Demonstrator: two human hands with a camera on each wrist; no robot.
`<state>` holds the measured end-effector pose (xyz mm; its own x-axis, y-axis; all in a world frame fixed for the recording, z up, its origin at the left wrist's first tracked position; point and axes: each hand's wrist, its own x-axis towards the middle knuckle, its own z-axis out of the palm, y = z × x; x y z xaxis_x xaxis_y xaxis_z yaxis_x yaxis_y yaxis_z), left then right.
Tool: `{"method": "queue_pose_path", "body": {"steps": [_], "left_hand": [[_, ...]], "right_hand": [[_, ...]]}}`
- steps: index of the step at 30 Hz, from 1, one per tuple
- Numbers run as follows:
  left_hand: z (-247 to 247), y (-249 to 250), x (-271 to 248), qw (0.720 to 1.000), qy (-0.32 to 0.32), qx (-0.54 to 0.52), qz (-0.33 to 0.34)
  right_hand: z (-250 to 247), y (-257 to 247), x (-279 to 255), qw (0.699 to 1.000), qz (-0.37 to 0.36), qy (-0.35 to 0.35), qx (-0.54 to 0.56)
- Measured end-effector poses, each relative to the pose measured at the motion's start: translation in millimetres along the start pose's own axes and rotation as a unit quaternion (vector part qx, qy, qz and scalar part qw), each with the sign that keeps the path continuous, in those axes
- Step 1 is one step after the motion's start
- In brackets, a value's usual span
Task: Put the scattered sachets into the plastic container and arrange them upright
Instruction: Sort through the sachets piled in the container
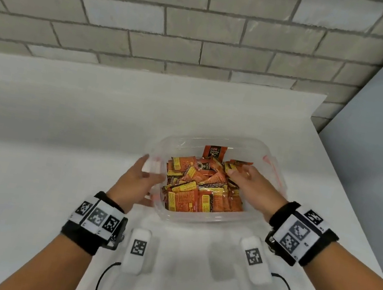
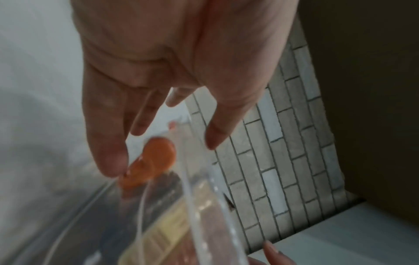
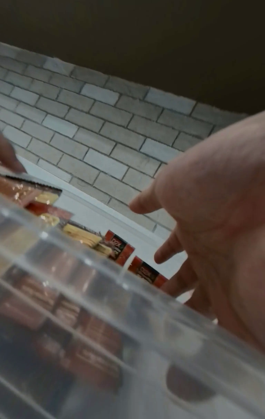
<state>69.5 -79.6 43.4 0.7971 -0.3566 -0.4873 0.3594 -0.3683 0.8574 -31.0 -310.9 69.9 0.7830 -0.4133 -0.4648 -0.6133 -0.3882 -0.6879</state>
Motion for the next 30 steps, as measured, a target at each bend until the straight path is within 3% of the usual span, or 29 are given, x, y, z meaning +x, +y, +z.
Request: {"method": "queue_pose_path", "body": {"steps": [4,10,17,21,25,30], "left_hand": [[11.1,-9.9,-5.1,0.999,-0.038,-0.005,0.010],[12.4,-20.5,-24.6,0.997,-0.061,-0.037,0.018],[12.4,-29.7,-31.9,0.996,-0.067,-0.054,0.024],[12.7,-30.5,-31.9,0.996,-0.066,-0.057,0.025],[12.2,-31.9,-32.3,0.996,-0.071,-0.056,0.029],[10.8,-31.9,-31.5,0.996,-0.073,-0.049,0.027]], "right_hand": [[12.7,-4.6,-4.1,0.996,0.054,-0.065,0.015],[30.7,-9.5,-25.1,0.991,0.023,-0.124,-0.055],[42.0,-14.1,-34.9,0.989,0.006,-0.124,-0.086],[34.9,-13.1,-37.2,0.989,-0.009,-0.137,-0.049],[16.0,-14.7,-34.3,0.994,-0.024,-0.054,-0.092],[-25.1,-24.4,-7.2,0.991,0.115,-0.038,-0.064]]}}
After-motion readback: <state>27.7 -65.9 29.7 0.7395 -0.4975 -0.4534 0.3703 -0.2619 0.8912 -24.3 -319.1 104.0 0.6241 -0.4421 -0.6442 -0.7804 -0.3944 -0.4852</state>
